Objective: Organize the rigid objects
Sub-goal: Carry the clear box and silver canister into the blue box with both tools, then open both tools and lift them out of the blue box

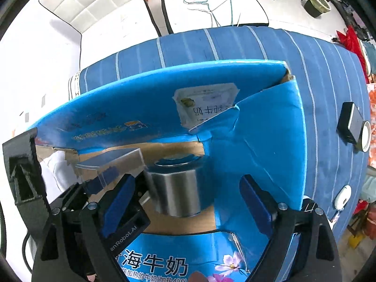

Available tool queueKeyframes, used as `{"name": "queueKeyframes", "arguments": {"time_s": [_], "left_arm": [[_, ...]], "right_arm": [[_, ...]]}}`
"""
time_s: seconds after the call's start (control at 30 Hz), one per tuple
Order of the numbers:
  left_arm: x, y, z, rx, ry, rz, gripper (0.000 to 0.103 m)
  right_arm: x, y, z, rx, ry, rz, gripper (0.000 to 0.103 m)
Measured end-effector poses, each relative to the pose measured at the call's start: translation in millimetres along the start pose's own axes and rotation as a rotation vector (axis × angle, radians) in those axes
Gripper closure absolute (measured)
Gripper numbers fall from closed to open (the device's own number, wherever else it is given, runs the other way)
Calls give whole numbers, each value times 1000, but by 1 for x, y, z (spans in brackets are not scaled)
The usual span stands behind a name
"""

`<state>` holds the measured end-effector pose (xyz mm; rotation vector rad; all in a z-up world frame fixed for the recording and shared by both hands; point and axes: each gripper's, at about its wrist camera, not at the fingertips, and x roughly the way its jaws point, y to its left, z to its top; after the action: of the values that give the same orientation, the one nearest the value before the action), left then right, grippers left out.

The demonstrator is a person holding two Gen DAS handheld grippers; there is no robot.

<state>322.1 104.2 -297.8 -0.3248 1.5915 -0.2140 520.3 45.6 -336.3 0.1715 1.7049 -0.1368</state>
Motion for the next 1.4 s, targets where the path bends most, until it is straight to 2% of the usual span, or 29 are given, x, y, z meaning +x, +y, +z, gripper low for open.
{"name": "queueKeyframes", "arguments": {"time_s": [0.07, 0.2, 0.23, 0.3, 0.33, 0.4, 0.43, 0.5, 0.6, 0.67, 0.87, 0.93, 1.13, 1.4], "left_arm": [[-1, 2, -1, -10, -1, -1, 41], [-8, 8, 4, -4, -7, 39, 20], [-12, 7, 5, -1, -14, 46, 18], [-23, 5, 5, 3, -16, 51, 3], [-32, 3, 5, 5, -24, 57, 0], [-40, -4, -3, 15, -40, 74, 0], [-45, -4, -7, 18, -49, 88, 0], [-60, -1, -17, 19, -79, 136, 0], [-75, 2, -41, 24, -130, 217, 0], [-93, 1, -61, 32, -173, 251, 0], [-143, 6, -119, 44, -314, 380, 0], [-156, 3, -136, 37, -339, 392, 0], [-191, -12, -189, 20, -393, 367, 0], [-243, -43, -231, 46, -478, 347, 0]], "right_arm": [[-1, 2, -2, 4, -4, 12, 10], [-6, -3, -12, 3, -14, 27, 10], [-5, -4, -15, 4, -17, 31, 10], [-7, -5, -18, 6, -23, 41, 10], [-12, -8, -21, 5, -32, 48, 10], [-16, -6, -25, -8, -49, 45, 8], [-24, -7, -31, -26, -71, 34, 4], [-39, -8, -42, -57, -122, 21, 0], [-55, -6, -64, -111, -198, -41, 0], [-67, -6, -89, -147, -243, -66, 0], [-99, -7, -162, -215, -339, -55, 0], [-107, -6, -181, -227, -355, -43, 0], [-146, -15, -244, -246, -419, 17, 0], [-200, -29, -298, -269, -491, 58, 0]]}}
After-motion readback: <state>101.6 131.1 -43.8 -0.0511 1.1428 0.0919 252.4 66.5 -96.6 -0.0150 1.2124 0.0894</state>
